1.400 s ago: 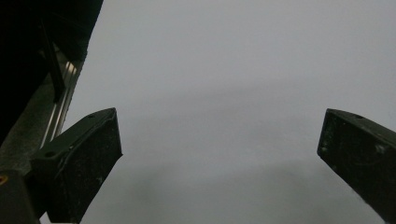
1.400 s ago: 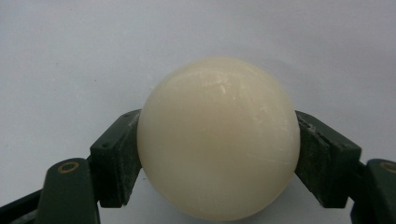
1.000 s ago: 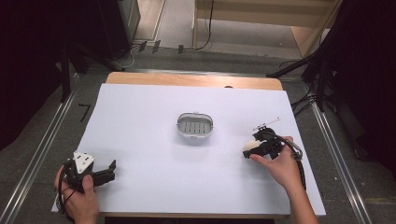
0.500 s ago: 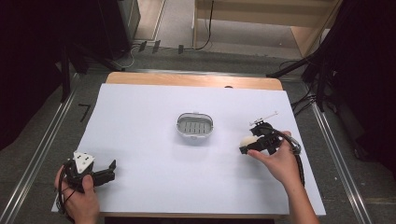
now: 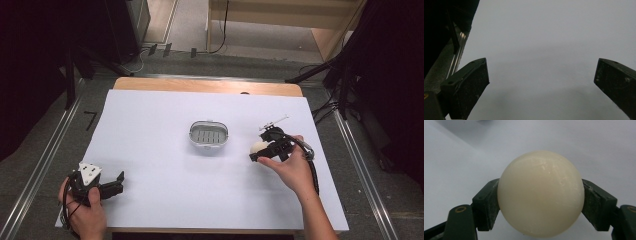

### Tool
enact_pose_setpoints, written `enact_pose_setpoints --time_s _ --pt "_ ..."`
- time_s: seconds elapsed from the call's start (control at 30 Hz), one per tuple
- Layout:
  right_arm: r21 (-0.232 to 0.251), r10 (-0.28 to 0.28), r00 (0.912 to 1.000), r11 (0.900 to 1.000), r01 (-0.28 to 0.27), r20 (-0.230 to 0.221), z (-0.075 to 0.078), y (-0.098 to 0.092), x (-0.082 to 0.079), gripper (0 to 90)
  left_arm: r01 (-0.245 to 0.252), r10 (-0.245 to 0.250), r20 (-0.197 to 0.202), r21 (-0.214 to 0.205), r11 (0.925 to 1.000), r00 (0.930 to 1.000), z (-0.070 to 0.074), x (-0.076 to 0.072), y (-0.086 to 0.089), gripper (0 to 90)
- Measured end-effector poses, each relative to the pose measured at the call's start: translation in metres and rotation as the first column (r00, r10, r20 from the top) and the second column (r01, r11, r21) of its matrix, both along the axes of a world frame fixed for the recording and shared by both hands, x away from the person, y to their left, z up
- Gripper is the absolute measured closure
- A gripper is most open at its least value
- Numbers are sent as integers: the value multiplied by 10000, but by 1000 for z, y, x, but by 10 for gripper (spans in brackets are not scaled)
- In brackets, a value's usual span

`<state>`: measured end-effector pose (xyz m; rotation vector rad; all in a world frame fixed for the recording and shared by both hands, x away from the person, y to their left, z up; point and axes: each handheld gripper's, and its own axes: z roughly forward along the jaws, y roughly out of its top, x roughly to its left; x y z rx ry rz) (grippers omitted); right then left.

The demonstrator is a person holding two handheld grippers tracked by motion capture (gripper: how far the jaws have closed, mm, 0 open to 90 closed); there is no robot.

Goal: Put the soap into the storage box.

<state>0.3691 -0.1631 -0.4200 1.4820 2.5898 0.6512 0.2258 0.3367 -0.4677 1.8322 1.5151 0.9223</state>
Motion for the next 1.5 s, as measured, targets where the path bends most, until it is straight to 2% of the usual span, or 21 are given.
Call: enact_pose_setpoints --time_s 0.3,0.63,0.8,1.5 --pt "-35 266 9996 9996 -266 53 3 14 4 248 -6 6 -2 -8 10000 10000 0 0 0 1" --pt "-120 504 9986 9987 -503 152 9 21 7 247 -9 9 -6 0 10000 10000 0 0 0 1" --pt "86 545 9984 9985 -547 162 13 23 8 247 -18 18 -19 -2 10000 10000 0 1 0 1" --pt "246 996 9945 9946 -1004 324 31 46 17 248 -33 34 -107 77 10000 9999 0 1 -1 1"
